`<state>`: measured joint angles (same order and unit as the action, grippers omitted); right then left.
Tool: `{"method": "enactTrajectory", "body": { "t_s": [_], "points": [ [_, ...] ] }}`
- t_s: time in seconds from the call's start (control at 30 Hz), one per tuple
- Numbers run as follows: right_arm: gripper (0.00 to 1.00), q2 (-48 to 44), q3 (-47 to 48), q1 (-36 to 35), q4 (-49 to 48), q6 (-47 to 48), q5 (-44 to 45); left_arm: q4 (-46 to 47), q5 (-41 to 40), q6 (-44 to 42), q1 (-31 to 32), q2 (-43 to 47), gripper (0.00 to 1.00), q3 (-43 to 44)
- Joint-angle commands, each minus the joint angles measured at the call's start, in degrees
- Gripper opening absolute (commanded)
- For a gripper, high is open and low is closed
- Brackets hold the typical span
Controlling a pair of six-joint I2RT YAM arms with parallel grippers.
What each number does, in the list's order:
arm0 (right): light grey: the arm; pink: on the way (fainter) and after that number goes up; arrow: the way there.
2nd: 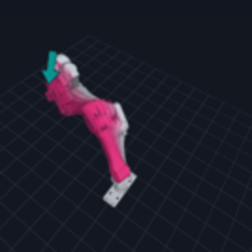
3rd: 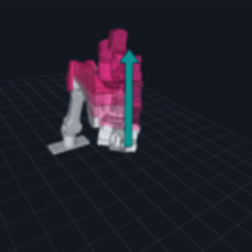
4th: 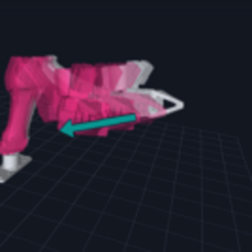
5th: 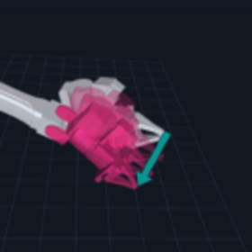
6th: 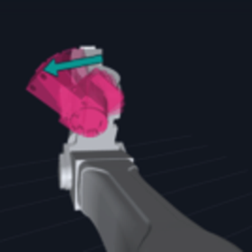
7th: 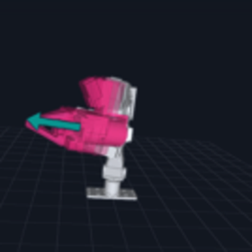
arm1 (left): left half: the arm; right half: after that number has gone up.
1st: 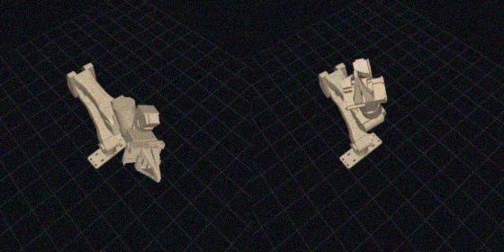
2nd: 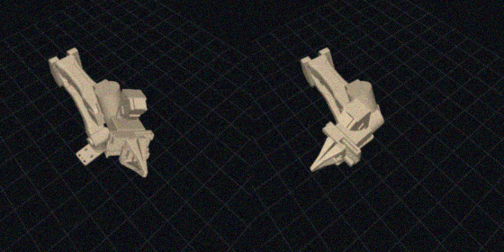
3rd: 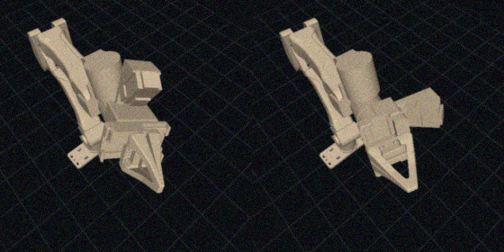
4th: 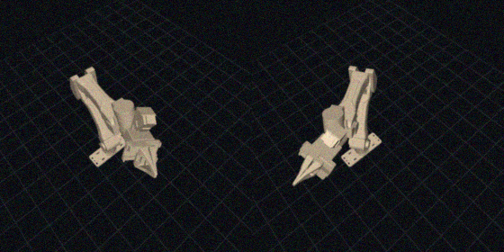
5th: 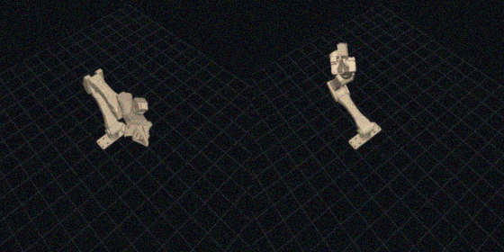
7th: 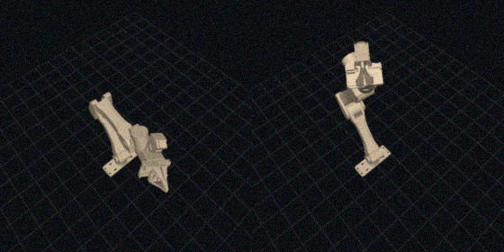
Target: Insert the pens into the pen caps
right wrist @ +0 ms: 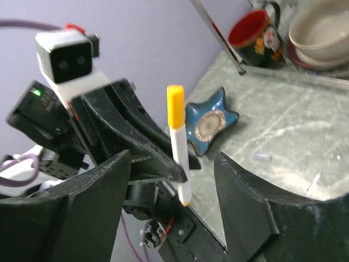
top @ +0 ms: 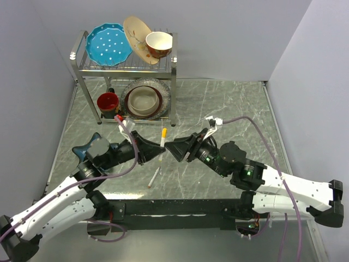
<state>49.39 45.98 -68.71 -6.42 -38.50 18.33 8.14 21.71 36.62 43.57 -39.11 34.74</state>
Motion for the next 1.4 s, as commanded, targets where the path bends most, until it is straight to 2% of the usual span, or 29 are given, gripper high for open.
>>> {"method": "enactTrajectory", "body": {
  "t_s": [0.0,0.07,0.23,0.47,0.6,0.7,0.83,1.0,1.03,1.13,1.37],
  "points": [
    [0.73,-1.14,6.22,-0.11,1.48,4.30,-1.10,-0.32,3.15,-1.82,-0.07,3.51,0.01,0.95],
    [0.76,0.00,8.51,-0.11,2.19,5.01,-0.58,2.12,5.61,-0.94,-0.07,4.56,0.01,0.16],
    [0.75,2.73,13.42,-0.11,3.77,7.56,-2.51,3.03,8.25,-0.32,-0.07,6.33,0.01,-1.26],
    [0.66,5.37,16.69,-0.11,5.71,8.00,-3.21,3.37,10.80,-0.50,-0.07,8.88,0.01,-2.31],
    [0.63,8.69,18.62,-0.11,5.97,9.14,-6.90,3.46,10.80,-0.59,-0.15,9.58,0.01,-3.10],
    [0.56,10.64,20.47,-0.02,7.38,8.97,-8.04,4.25,10.89,-0.23,-0.07,9.85,0.01,-3.45],
    [0.37,10.47,18.80,-0.11,6.50,7.74,-7.96,3.38,10.63,-0.59,-0.07,10.02,0.01,-3.01],
    [0.24,9.77,14.95,-0.11,8.35,6.60,-11.82,6.08,7.64,-0.15,-0.15,11.42,0.01,-4.85],
    [0.12,9.24,13.71,-0.02,8.26,6.25,-12.26,7.49,7.90,-0.23,-0.07,11.95,0.01,-5.64],
    [0.01,8.10,10.02,-0.11,7.82,5.02,-15.94,10.31,6.85,0.20,-0.07,12.39,0.01,-7.06],
    [0.00,6.61,6.41,-0.64,10.54,5.28,-18.15,8.65,7.38,-0.76,-0.07,6.07,0.01,-3.37]
  ]
}}
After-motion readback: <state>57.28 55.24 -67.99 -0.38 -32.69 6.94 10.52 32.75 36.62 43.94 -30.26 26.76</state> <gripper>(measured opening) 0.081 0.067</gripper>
